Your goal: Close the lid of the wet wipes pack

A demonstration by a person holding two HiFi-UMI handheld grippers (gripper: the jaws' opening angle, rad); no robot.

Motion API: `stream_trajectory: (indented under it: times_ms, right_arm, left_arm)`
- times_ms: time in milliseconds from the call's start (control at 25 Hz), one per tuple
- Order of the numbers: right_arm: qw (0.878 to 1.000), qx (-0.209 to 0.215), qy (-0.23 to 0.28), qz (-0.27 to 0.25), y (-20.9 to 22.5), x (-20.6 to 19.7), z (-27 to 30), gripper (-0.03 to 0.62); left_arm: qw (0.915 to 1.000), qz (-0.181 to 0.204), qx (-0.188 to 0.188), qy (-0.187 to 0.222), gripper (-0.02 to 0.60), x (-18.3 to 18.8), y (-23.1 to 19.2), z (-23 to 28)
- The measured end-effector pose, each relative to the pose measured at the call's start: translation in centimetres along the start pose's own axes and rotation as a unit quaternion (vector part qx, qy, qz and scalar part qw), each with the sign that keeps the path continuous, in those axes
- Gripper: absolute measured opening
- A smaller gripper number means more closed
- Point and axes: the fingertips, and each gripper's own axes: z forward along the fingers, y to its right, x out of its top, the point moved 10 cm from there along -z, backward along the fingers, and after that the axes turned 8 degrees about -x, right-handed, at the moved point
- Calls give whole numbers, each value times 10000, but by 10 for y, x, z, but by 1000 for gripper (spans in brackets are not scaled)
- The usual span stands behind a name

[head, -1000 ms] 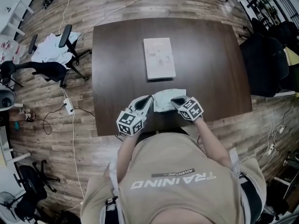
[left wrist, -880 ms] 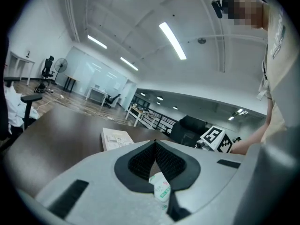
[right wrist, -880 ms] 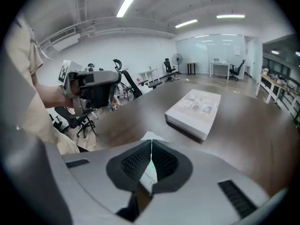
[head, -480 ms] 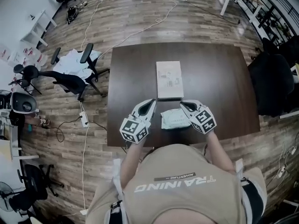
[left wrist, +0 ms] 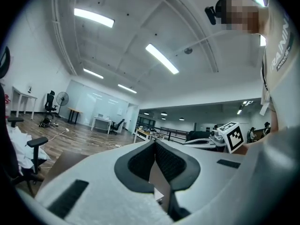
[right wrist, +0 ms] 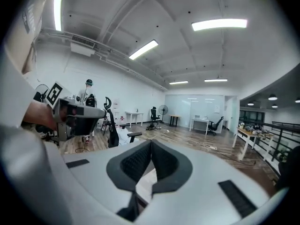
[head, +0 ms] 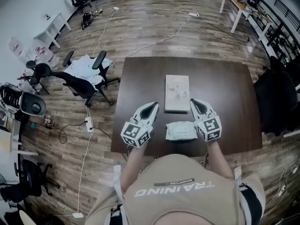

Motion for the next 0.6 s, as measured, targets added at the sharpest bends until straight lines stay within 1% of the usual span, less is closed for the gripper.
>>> stream_trajectory:
  times_ms: [120,240,320,400,480,600]
  right_arm:
    - [9998,2,212,-55,0,12,-2,14]
    - [9989,-54,446,-114,0,25,-5,14]
    - [9981,-117,593,-112,-1,34,-12,14]
    - [9970,-172,741,-151,1,44,-19,14]
    - [9957,-184,885,-210,1,52,-22,14]
    - [9943,-166,1043,-170,-3,57,-22,14]
  left_arm:
    - [9999,84,4,55,9,9,-3,-2]
    - [9993,225,26,287,9,30,-8,-5]
    - [9985,366,25,416,9,44,-8,-8]
    - [9971,598,2,480,9,55,-7,-6]
    - [9959,778,0,471,9,58,-7,-4]
    - [9960,773,9,451,9,54,-9,-6]
